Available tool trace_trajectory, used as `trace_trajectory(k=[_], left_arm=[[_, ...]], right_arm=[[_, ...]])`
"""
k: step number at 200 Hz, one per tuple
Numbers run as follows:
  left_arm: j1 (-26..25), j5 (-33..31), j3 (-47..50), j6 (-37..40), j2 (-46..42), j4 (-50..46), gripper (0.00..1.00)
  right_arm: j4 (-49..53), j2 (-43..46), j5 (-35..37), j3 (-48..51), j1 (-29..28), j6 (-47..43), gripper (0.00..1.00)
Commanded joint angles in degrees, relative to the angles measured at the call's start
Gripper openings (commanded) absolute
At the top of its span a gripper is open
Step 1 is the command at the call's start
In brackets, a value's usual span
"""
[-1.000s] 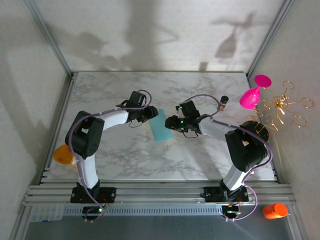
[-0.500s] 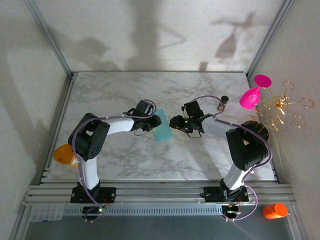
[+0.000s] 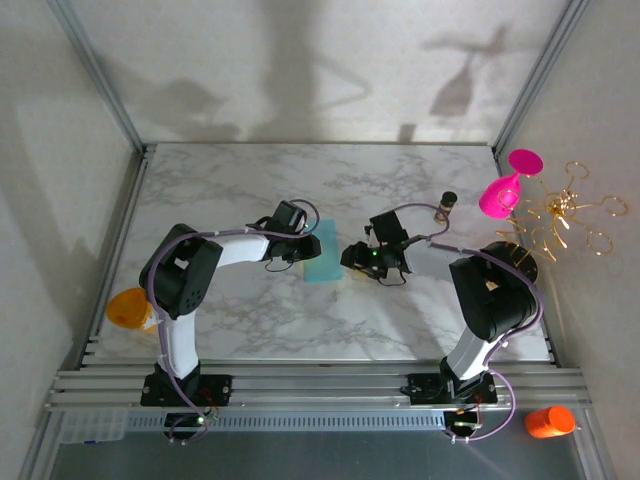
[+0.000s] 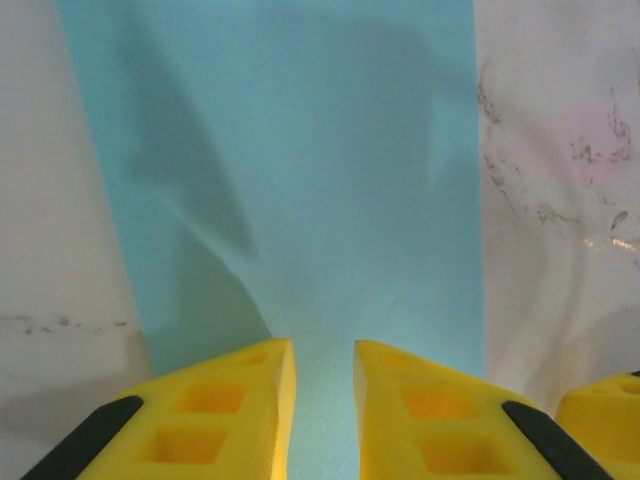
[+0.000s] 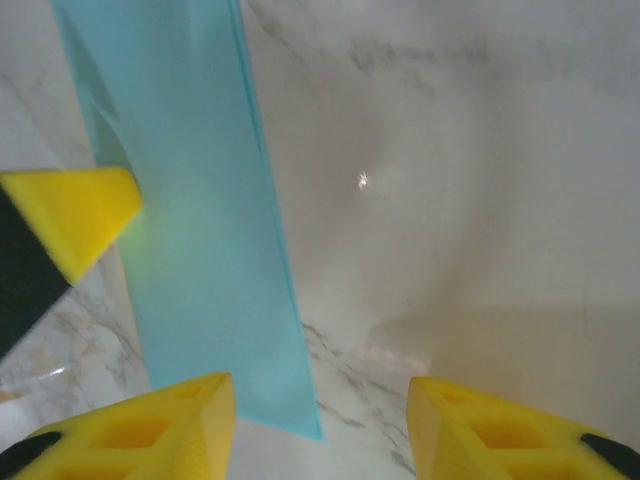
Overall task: Fold a paper plane with a square sheet of paper (pick it up from the middle)
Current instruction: Fold the triangle a second time at the center of the table.
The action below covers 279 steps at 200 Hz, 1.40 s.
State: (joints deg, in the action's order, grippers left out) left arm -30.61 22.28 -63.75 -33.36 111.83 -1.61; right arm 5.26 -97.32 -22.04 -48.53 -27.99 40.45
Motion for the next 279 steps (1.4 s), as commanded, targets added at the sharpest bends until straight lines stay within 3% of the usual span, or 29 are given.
trace_trajectory(k=[1, 46, 86, 123, 279], left_arm=[[0.4, 2.4, 0.0, 3.2, 0.3, -5.4, 0.25], [0.5, -1.8, 0.0, -6.4, -5.1, -0.8, 0.34], [0.5, -4.9, 1.4, -11.3, -5.3, 1.6, 0.29], [0.5, -6.7, 1.1, -12.8, -2.3, -0.4, 0.23], [0.5, -7.8, 0.7, -16.6, 2.2, -5.2, 0.22]], right_arm=[[-1.0, 2.5, -3.1, 1.9, -0.1, 3.0, 0.49], [-0.6, 3.6, -3.2, 2.6, -0.4, 3.9, 0.49], [-1.0, 2.3, -3.7, 2.2, -1.0, 4.0, 0.48], [-0.6, 1.2, -4.2, 1.3, -1.7, 4.0, 0.46], [-0.9, -2.3, -4.8, -1.5, -4.5, 5.5, 0.42]])
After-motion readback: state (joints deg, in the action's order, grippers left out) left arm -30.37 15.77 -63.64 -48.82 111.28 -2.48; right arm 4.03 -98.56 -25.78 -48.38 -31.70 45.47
